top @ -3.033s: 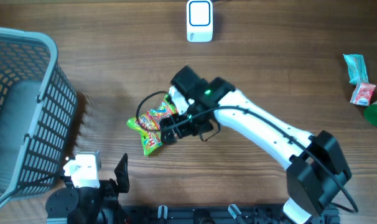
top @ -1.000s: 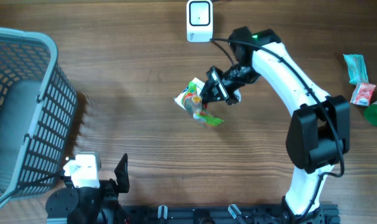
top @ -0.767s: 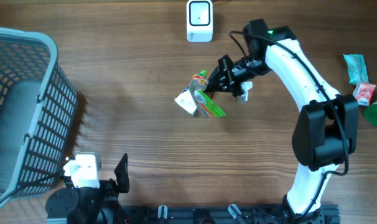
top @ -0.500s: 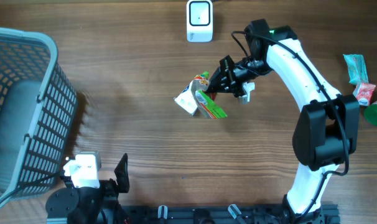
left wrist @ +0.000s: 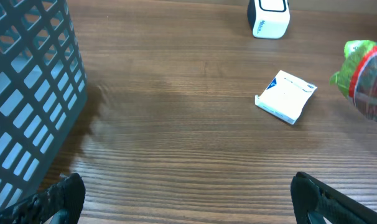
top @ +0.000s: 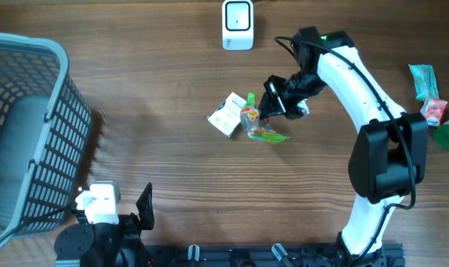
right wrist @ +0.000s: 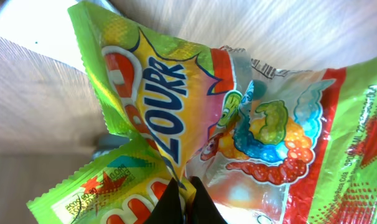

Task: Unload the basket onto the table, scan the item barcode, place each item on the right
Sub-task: 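Lift the Haribo bag and hold it under the scanner with right gripper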

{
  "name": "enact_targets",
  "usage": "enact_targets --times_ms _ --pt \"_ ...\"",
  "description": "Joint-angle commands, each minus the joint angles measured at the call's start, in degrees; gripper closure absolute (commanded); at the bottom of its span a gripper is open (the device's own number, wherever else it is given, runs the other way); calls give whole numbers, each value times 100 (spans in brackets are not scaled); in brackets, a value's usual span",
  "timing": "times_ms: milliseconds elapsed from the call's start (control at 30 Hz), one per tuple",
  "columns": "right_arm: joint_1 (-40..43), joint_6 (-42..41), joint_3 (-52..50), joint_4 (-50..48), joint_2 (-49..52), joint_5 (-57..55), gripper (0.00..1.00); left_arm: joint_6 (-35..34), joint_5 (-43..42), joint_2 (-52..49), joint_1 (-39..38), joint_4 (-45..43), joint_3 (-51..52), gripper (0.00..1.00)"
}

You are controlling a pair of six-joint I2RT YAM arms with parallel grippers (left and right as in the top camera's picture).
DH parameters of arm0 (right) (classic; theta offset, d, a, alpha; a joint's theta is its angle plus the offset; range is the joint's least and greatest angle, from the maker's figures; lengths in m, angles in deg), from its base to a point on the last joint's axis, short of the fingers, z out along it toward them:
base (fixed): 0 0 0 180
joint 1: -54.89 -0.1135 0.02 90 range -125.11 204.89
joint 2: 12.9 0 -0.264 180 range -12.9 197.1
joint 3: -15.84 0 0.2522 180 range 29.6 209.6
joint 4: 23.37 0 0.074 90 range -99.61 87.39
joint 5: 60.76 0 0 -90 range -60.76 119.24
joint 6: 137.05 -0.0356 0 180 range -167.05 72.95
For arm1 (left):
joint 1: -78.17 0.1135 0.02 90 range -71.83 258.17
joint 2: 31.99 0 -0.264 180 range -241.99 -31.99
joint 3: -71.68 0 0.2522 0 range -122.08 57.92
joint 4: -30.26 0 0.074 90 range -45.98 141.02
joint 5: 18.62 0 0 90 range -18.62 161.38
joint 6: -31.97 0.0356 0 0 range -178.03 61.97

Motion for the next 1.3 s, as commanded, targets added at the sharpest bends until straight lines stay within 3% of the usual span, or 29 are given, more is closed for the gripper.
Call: enact_targets --times_ms 0,133,300,467,700,867,967,1267 --pt "15 1491 17 243 -63 -553 96 -76 -92 0 15 -17 26 0" --pt "15 2208 28 -101 -66 -702 96 -74 -90 0 15 -17 28 0" --pt "15 3036 28 -1620 -70 -981 96 -76 -92 0 15 -17 28 0" --pt "15 3069 48 -3560 -162 -1067 96 -76 -92 0 15 -17 28 0" --pt "-15 2719 109 -5836 -273 -2404 96 -74 -92 0 15 -17 28 0" --pt "-538 4669 107 -7694 -96 -4553 95 -74 -90 0 15 -17 26 0" --pt "-815 5622 107 -8592 212 -4798 95 -76 -90 0 15 -17 28 0" --pt "-855 4127 114 -10859 1412 -4795 95 -76 -92 0 15 -17 28 0"
